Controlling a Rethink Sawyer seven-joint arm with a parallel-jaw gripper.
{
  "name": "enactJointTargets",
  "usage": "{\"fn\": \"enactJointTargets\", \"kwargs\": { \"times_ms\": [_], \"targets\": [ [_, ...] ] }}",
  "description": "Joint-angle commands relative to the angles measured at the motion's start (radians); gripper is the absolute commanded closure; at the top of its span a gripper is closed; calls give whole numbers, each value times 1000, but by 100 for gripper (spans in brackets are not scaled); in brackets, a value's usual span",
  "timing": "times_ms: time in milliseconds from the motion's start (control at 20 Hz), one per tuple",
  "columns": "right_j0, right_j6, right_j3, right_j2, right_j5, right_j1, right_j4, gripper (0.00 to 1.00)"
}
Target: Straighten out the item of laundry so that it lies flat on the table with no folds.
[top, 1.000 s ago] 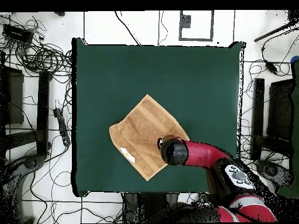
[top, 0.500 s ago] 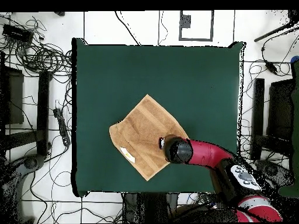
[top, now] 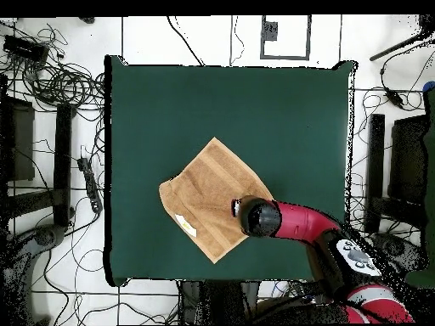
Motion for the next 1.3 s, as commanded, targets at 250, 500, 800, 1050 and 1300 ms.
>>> {"fn": "enactJointTargets", "kwargs": {
  "times_ms": [250,500,800,1050,1300],
  "targets": [
    [-94,-32,-179,-28,36,122,-101,100],
    [-126,-59,-179,-3,84,98,-110,100],
    [-145,-69,-188,12,128,75,-138,100],
    [-140,-52,-189,11,136,64,-159,100],
    [-135,-36,-198,10,140,65,-184,100]
  ]
}}
